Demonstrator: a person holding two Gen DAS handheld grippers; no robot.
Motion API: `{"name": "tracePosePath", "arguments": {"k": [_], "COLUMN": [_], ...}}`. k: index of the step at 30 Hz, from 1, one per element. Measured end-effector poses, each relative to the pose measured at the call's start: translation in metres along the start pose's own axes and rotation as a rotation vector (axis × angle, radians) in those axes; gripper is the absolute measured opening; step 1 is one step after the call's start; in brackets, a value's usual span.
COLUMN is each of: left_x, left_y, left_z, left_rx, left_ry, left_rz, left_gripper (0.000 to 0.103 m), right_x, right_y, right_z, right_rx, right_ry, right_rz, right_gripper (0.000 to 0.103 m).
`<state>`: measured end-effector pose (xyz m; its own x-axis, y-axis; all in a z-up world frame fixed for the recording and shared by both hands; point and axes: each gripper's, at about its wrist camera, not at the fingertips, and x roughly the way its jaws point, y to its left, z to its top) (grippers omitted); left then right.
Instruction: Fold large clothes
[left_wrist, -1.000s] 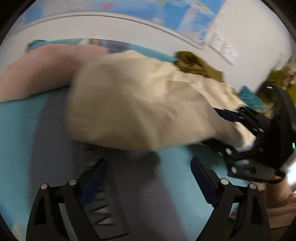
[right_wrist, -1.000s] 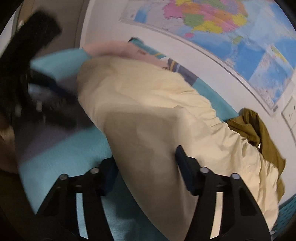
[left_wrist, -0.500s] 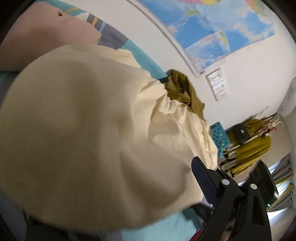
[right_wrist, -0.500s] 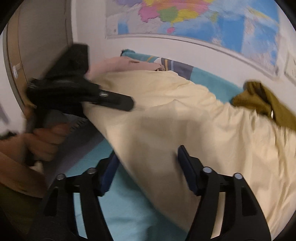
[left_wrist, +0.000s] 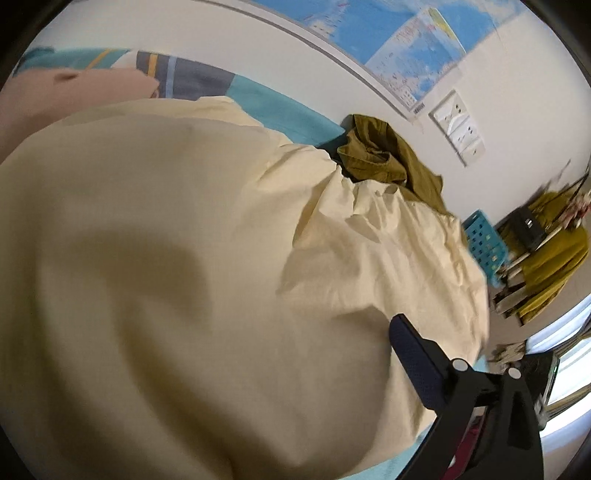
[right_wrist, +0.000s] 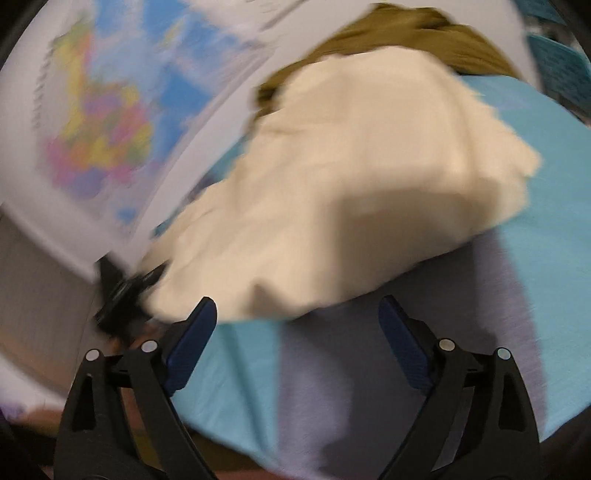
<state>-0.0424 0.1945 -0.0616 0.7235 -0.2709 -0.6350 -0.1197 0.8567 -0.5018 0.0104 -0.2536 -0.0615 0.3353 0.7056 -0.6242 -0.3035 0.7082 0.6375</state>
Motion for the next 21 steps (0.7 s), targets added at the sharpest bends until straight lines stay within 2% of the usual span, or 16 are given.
{"name": "tracePosePath", "arguments": {"k": [2,9,11,15,17,19,20,21], "left_x": [-0.001,0.002,0.003,0.004,0.004,0.006,0.007,0.007], "left_y": [-0.001,-0.003,-0.004,-0.003,-0.002,-0.005,-0.006,-0.007], "left_z": [-0.003,-0.001,-0.001,0.001,0.001,0.001,0.002,0.003], "left_rx": [0.020,0.032,0.042,0.033,0.029,0.033,0.035,0.033], "left_ry": [-0.016,-0.012,-0.007,-0.005,-0.017,-0.022,-0.021,-0.025], "left_rz": [0.014,0.027,0.036,0.030,0.033,0.047,0.060,0.077], "left_gripper": [0.096,0.096,0.096,0.096,0.096,0.096,0.094,0.090], "right_x": [0.003,0.037,0.042,0.051,0.055,0.060,0.063,0.063], "right_y": [-0.001,0.016,0.016,0.011,0.010,0.006,0.004,0.002], "right_z": [0.004,0.024,0.031,0.047,0.053,0.058,0.059,0.059], "right_rx": [0.010,0.023,0.046,0.086,0.090,0.101,0.101,0.100], "right_ry": [-0.037,-0.177,-0.206,-0.249,-0.234,-0.193,-0.173,-0.160], "right_rz": [0.008,-0.077,-0.077,-0.003,0.048,0.057,0.055,0.048], "right_gripper": [0.089,0.093,0.093,0.094,0.091,0.068,0.060,0.046]}}
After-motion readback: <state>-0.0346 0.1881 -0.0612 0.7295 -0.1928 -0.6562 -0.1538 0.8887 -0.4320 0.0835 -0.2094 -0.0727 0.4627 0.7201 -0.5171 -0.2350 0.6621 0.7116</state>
